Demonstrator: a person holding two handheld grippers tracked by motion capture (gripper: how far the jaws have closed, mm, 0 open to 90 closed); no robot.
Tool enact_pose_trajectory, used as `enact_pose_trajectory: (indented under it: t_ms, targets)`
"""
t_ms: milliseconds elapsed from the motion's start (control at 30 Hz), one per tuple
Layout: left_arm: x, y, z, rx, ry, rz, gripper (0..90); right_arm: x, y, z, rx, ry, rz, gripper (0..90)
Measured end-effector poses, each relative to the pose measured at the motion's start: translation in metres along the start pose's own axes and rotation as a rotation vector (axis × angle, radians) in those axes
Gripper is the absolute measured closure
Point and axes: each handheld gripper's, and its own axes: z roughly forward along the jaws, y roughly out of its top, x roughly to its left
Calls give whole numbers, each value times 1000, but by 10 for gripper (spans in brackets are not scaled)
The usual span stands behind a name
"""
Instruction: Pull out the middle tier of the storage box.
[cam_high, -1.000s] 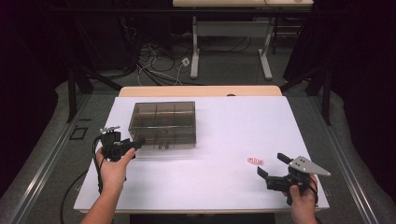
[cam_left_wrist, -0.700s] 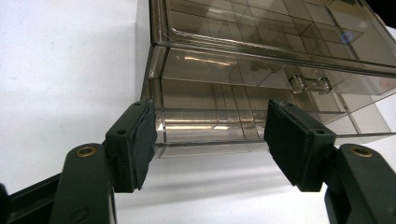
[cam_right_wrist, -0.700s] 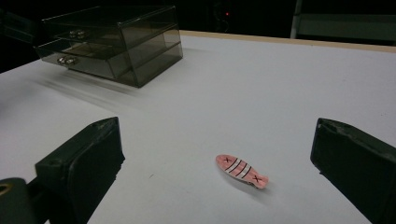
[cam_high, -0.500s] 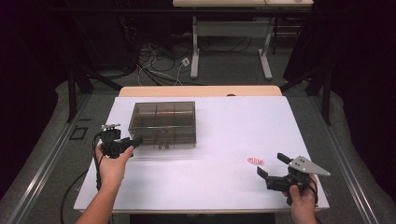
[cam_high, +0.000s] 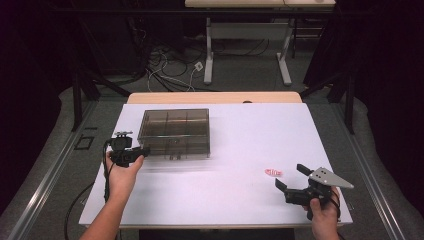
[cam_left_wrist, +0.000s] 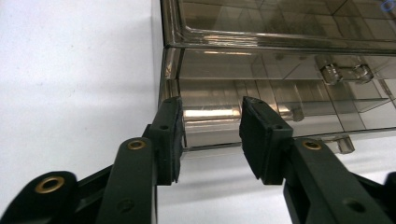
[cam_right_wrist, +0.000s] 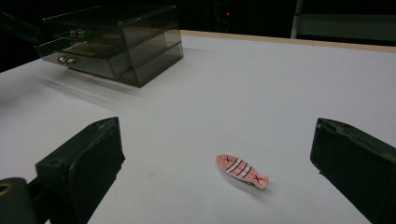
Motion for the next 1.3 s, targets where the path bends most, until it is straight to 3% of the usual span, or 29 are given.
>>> enact_pose_trajectory:
  t_ms: [233,933,1300]
  targets:
    - [2,1,3,24,37,-2,640,0,0,0,2,-3,-1,19]
    - [6,5,17,70,35,-23,754,-1,-1,0,12,2,-11,22]
    - [6,7,21,88,60,-18,812,-1,-1,0,11,5,-9,24]
